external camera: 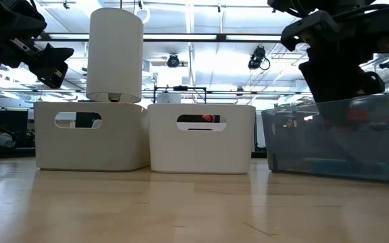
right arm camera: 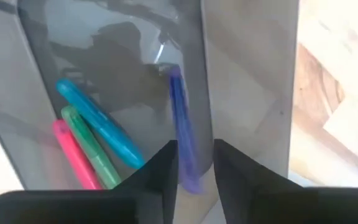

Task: Pick & Place Markers
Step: Adjust the black bin

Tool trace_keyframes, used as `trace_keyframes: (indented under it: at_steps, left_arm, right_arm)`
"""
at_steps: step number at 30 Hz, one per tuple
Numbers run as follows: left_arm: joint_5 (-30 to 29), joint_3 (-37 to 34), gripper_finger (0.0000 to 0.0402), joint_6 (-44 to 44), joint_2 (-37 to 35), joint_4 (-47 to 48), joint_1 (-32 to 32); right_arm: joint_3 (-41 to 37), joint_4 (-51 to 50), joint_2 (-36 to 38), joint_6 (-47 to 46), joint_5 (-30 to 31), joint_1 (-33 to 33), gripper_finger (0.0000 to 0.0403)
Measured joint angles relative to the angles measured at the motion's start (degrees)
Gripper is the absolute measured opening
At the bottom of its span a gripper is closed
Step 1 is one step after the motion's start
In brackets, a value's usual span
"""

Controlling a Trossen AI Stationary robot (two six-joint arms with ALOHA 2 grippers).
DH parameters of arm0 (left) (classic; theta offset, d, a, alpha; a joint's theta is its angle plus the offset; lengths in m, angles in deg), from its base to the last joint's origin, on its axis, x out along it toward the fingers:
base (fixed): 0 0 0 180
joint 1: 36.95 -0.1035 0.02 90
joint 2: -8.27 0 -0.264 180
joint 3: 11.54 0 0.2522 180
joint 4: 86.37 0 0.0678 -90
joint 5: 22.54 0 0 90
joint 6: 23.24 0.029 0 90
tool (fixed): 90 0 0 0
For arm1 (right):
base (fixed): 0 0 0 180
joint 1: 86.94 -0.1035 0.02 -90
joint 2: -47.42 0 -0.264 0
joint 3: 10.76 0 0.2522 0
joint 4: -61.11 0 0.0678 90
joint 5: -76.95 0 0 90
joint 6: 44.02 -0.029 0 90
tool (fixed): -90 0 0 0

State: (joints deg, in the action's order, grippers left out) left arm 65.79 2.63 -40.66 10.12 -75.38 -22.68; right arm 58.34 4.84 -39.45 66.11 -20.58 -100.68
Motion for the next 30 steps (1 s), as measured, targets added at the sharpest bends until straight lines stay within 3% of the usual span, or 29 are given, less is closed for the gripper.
trace_keyframes:
  at_steps: [6, 9, 17, 26, 30]
  left_arm:
    - [0.0, 0.0, 0.0248, 0.0, 0.0, 0.0, 0.0]
    - [0.0, 0.0, 0.0248, 0.0, 0.0, 0.0, 0.0]
    - [0.0, 0.0, 0.0248, 0.0, 0.0, 0.0, 0.0]
    - [0.0, 0.0, 0.0248, 0.0, 0.0, 0.0, 0.0]
    - [0.0, 0.0, 0.0248, 0.0, 0.0, 0.0, 0.0]
  right_arm:
    - [0.0, 0.9, 0.0, -0.5, -2.4, 0.0, 0.012]
    - [0.0, 1.4, 0.0, -6.3, -1.9, 0.0, 0.0122]
    - [0.0, -2.0, 2.8, -48.5, 7.5, 0.0, 0.0111]
    - [0.0, -16.8, 8.8, -97.4, 8.0, 1.4, 0.01]
    - [-3.1, -21.0, 12.1, -114.6, 7.4, 2.5, 0.0098]
